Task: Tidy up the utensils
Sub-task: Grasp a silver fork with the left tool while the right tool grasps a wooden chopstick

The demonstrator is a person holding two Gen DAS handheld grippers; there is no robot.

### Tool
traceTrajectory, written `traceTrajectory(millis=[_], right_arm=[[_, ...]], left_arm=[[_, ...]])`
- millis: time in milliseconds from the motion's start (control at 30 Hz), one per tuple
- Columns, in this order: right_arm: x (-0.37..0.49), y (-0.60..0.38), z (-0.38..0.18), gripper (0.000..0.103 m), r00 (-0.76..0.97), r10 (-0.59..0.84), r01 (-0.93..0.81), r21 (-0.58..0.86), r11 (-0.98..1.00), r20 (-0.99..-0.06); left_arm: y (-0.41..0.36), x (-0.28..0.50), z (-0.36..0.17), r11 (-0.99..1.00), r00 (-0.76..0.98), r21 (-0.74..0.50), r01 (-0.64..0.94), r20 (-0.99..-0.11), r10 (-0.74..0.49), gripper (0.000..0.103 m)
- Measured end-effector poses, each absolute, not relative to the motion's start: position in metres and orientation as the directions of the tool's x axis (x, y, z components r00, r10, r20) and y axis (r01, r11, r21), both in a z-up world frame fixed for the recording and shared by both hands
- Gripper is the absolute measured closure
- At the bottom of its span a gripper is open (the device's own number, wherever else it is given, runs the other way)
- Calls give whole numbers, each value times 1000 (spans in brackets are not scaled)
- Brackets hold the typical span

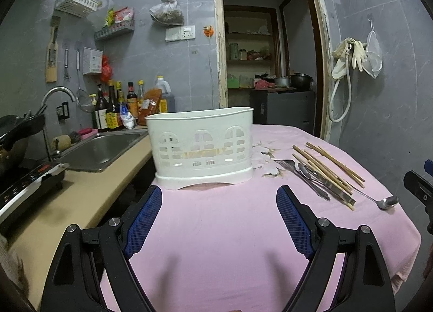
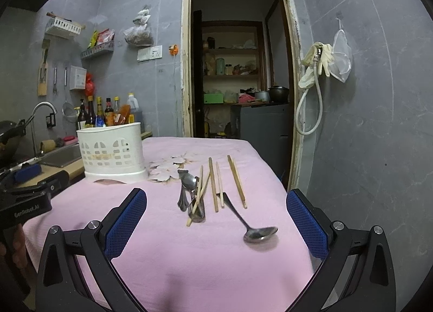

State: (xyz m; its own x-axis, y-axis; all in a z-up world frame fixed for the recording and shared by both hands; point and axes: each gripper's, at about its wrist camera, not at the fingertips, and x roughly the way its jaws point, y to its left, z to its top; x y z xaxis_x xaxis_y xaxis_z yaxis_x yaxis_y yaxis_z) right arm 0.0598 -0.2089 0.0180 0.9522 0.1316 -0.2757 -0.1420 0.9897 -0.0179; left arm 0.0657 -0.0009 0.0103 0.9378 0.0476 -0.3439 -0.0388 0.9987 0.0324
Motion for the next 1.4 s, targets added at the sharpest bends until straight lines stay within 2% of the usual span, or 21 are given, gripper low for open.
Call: traceTrajectory(millis=[267, 433, 500, 567, 633, 700, 767, 933, 1067, 1233, 1400], right_arm=[[103, -230, 28, 0, 931, 170, -199, -58, 978, -322], [147, -250, 34, 0, 881, 240, -254, 20, 967, -408], [170, -256, 33, 5, 846, 260, -274, 38, 961, -465], [188, -260, 31, 16, 816, 269, -286, 48, 957, -512], [204, -262, 29, 20, 789, 280, -298, 58, 953, -547], [218, -264, 26, 27, 766, 284, -308, 59, 950, -577], [236, -263, 19, 41, 733, 278, -315, 53, 948, -620], [272, -263, 7, 61, 652, 295, -342, 76, 937, -698], [299, -259, 0, 76, 606, 285, -358, 66, 931, -742], [327, -257, -3, 86, 569, 289, -371, 72, 926, -770], [349, -251, -3, 87, 549, 302, -382, 87, 920, -780]], left_arm=[[-7, 114, 18, 1000, 915, 5, 22, -404, -18, 20], [-18, 156, 19, 993, 863, -40, 113, -492, -118, 21], [-23, 169, 19, 988, 843, -58, 142, -516, -151, 21], [-28, 184, 19, 981, 821, -77, 176, -538, -189, 21], [-35, 196, 19, 977, 809, -72, 201, -550, -207, 24], [-42, 210, 18, 970, 784, -64, 234, -578, -228, 31], [-49, 224, 15, 960, 749, -80, 267, -609, -259, 43], [-49, 260, 10, 945, 673, -137, 297, -673, -309, 65], [-48, 283, 9, 944, 649, -138, 299, -696, -307, 71], [-56, 304, 3, 944, 629, -122, 308, -718, -298, 75], [-58, 326, -11, 943, 587, -168, 288, -747, -312, 76]])
